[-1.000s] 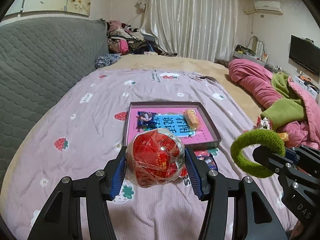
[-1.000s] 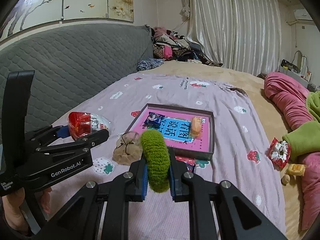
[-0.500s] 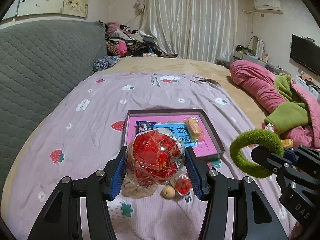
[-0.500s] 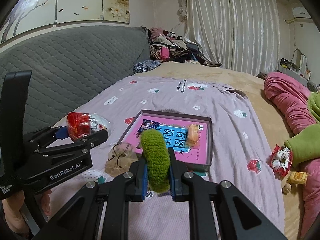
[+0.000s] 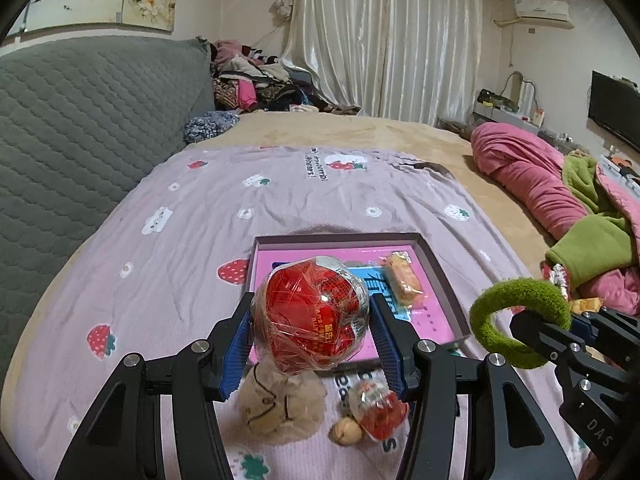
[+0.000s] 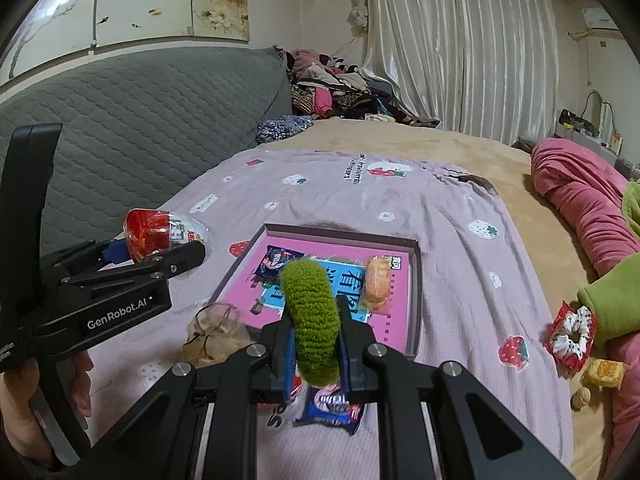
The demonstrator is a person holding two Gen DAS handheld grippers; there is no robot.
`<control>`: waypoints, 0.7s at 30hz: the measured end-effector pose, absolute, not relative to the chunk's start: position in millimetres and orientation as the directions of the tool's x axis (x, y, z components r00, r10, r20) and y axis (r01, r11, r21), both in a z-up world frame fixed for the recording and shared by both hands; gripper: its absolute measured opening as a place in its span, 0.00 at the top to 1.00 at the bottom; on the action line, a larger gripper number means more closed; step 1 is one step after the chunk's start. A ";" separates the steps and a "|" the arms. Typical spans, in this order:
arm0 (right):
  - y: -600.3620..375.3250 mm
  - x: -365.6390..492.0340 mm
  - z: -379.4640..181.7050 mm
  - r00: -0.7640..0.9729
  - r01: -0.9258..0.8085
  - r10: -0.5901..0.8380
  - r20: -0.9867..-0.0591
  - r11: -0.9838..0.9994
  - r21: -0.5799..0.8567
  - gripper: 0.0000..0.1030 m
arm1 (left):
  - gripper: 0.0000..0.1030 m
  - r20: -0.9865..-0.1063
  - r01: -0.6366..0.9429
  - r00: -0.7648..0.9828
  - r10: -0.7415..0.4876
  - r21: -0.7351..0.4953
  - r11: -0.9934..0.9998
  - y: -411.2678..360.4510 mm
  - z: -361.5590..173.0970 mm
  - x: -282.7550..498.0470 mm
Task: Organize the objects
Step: 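Carry the red candy egg and green hair tie with both tools over the tray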
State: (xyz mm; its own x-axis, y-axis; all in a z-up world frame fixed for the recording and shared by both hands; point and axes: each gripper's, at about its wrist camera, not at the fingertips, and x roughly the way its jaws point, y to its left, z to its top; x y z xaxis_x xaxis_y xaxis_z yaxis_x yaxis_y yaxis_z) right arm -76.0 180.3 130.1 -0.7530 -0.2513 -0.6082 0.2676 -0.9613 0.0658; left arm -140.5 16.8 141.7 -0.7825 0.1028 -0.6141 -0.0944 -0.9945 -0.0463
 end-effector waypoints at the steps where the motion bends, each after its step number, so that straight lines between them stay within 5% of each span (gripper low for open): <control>1: 180.9 -80.8 128.8 -0.751 0.267 -0.253 -0.610 -0.961 0.069 0.83 | 0.44 -0.614 -0.095 -0.783 0.103 -0.046 -0.994 16.6 140.3 -144.5; 21: 174.1 -177.2 104.7 -0.752 0.253 -0.249 -0.610 -0.964 0.081 0.83 | 0.44 -0.632 -0.060 -0.770 0.086 -0.063 -0.996 3.0 101.2 -252.9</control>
State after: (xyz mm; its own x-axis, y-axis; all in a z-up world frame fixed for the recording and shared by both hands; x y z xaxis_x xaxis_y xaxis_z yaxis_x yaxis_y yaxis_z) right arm -177.2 174.1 104.7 -0.7521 -0.2490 -0.6102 0.2532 -0.9640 0.0812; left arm -252.9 2.9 101.2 -0.7704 0.0858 -0.6318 -0.0597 -0.9963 -0.0625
